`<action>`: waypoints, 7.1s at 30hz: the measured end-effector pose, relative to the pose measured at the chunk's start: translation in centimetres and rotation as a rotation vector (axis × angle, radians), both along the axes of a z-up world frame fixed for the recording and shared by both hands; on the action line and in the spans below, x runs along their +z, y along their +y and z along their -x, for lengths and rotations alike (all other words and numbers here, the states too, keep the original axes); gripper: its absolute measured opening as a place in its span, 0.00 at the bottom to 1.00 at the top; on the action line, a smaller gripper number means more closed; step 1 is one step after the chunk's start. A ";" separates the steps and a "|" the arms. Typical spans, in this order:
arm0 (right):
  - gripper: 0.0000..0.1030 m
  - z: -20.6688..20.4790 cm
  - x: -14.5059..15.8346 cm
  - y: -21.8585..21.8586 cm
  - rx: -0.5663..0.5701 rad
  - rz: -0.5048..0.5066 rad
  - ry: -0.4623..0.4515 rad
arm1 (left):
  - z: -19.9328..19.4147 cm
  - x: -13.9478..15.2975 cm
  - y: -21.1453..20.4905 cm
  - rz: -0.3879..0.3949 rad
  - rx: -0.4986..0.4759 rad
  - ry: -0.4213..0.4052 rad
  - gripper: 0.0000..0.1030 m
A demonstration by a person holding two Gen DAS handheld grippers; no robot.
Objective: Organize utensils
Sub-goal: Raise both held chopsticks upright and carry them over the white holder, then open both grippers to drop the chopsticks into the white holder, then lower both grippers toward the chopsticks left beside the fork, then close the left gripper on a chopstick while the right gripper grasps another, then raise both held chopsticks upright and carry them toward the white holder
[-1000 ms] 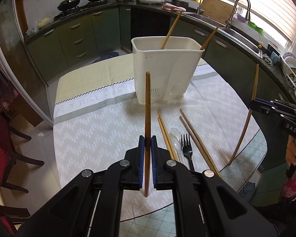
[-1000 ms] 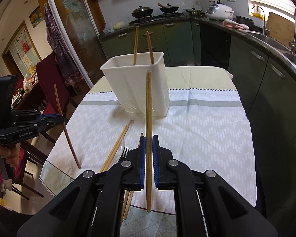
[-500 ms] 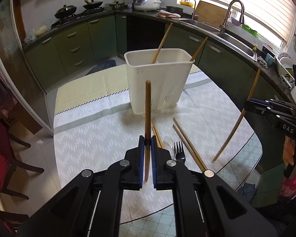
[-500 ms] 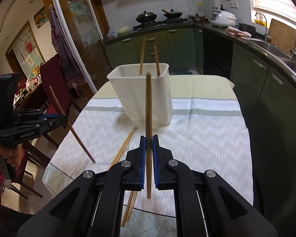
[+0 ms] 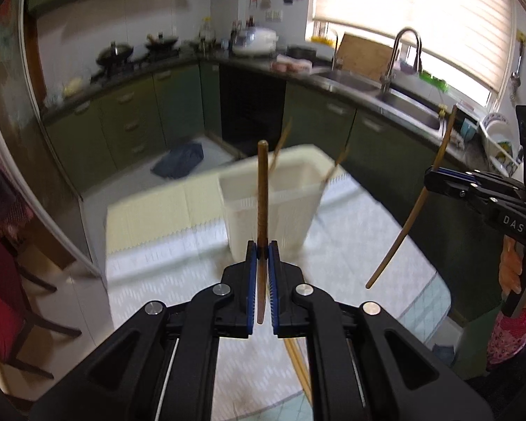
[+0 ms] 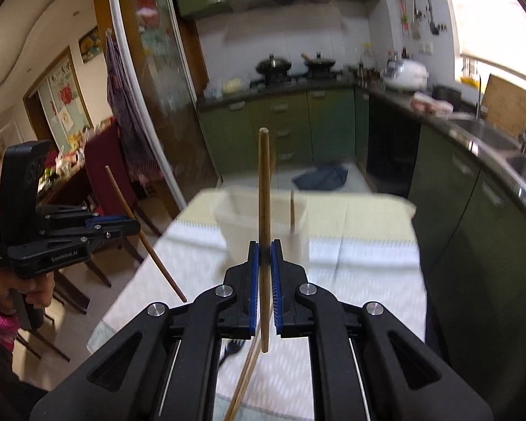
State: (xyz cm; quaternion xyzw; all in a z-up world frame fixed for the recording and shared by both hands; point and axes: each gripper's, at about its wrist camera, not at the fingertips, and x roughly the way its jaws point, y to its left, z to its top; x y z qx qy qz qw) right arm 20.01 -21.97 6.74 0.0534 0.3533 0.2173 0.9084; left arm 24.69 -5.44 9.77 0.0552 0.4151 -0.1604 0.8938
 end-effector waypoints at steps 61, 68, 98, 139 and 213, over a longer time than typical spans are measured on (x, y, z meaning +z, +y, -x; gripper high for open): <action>0.54 5.3 -15.0 -6.7 -0.156 0.007 0.252 | -1.8 -21.6 -1.8 -0.105 0.104 0.506 0.57; 0.55 3.7 -16.2 -4.3 -0.119 0.044 0.296 | -2.1 -22.5 -2.1 -0.138 0.110 0.535 0.55; 0.25 -2.3 -23.9 8.7 0.027 0.289 0.373 | -1.3 -24.2 1.8 -0.201 0.087 0.532 0.36; 0.06 -4.5 -24.7 9.8 0.072 0.268 0.447 | -4.5 -24.0 1.4 -0.127 0.157 0.571 0.08; 0.06 4.4 -10.6 1.0 0.029 0.004 0.148 | 4.7 -6.9 1.0 -0.024 0.031 0.122 0.05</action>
